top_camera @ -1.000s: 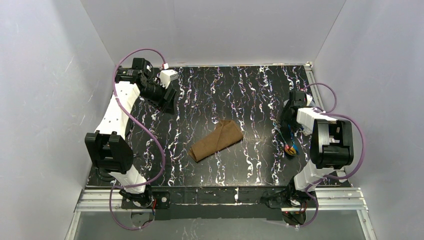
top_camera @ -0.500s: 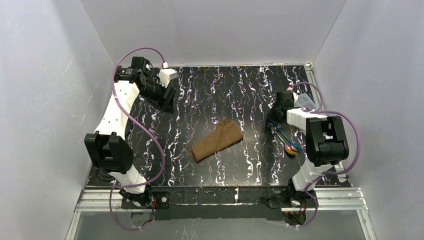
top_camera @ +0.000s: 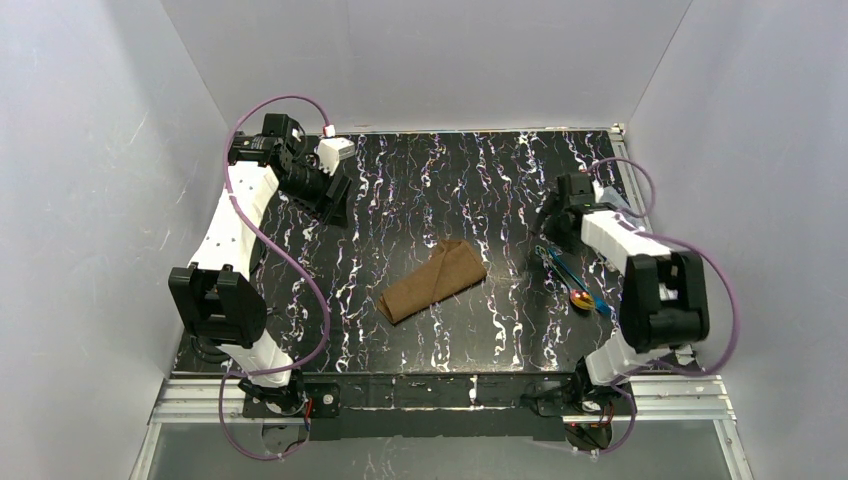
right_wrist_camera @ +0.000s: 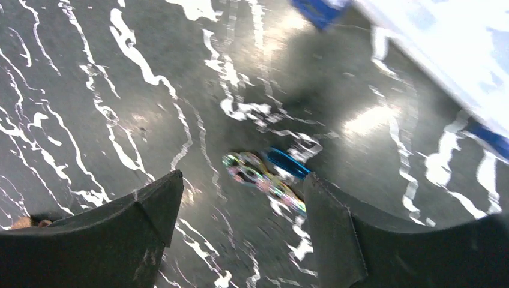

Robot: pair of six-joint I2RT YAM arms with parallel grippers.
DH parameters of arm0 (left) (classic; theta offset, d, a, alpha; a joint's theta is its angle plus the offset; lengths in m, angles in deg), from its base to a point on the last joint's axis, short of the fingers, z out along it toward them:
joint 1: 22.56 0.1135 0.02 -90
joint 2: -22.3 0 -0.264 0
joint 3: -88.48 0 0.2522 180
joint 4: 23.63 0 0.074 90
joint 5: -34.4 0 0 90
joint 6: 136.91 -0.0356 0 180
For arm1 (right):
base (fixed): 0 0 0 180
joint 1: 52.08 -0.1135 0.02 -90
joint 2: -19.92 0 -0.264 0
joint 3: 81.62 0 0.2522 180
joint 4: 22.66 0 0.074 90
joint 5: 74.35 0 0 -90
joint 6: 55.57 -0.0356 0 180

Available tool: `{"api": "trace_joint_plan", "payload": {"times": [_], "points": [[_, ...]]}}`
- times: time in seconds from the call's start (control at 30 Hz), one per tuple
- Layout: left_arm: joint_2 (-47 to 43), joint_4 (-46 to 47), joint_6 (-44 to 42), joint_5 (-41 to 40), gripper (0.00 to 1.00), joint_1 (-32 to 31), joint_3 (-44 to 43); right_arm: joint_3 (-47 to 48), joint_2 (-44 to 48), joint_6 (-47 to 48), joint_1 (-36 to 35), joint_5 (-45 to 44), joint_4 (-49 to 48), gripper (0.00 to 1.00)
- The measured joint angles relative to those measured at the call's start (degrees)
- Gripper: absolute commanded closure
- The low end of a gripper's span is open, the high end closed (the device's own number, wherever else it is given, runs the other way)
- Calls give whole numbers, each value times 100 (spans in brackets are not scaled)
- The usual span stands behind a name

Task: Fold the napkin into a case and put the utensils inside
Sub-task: Pick up the spoon from the corner of the board.

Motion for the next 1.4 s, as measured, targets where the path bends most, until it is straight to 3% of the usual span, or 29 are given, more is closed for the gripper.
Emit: {"api": "trace_joint_plan", "payload": {"times": [0.3,0.57,0.73,1.17,1.4], "points": [[-39,-9,22,164,33,0,98,-807,1316,240,951,-57,1034,15],[-66,-7,17,232,32,0,111,-1189,1156,367,1572,166,1429,12],[-103,-9,20,258,32,0,111,-1390,1215,345,1578,470,1458,13],[-111,-7,-4,264,32,0,111,-1886,1606,-542,1425,1587,750,34],[-111,-9,-2,267,32,0,111,-2081,1639,-981,1211,2142,385,30]]}}
